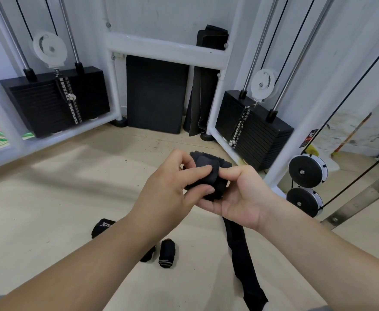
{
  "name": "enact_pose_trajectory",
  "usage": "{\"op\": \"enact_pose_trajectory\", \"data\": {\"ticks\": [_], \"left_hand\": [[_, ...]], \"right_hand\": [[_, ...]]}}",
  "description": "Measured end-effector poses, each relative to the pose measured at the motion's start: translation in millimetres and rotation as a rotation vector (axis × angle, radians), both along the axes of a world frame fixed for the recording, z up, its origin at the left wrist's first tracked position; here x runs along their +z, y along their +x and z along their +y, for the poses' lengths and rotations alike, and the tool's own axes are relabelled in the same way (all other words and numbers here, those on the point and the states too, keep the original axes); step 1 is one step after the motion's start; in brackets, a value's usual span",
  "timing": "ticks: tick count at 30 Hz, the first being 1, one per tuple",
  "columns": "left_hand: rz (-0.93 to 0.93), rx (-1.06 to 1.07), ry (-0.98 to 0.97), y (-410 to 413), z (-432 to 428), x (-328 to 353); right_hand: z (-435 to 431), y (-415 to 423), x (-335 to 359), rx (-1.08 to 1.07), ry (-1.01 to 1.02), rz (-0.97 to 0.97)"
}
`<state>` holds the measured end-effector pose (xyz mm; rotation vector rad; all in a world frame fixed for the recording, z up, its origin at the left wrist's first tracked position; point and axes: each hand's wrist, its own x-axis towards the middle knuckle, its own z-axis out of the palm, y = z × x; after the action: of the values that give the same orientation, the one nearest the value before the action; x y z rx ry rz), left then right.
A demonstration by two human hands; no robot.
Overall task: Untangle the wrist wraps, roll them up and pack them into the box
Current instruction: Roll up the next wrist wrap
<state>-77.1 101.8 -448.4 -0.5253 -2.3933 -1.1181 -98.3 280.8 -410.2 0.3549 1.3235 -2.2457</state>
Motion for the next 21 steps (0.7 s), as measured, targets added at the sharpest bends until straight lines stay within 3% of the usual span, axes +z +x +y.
{"op": "enact_pose_trajectory", "data": {"ticks": [6,9,21], "left_hand": [[-0.06,0.021,0.099,-1,-2,3],[-0.15,0.001,0.223,2,-2,5],[-0.346,0.042,0.351,2,0,8]], "right_hand": [[2,1,1,0.058,0.022,0.084],[1,2,-4,0.102,0.13,0.165],[-2,-1,-10,0.029,0.399,0.251]]}}
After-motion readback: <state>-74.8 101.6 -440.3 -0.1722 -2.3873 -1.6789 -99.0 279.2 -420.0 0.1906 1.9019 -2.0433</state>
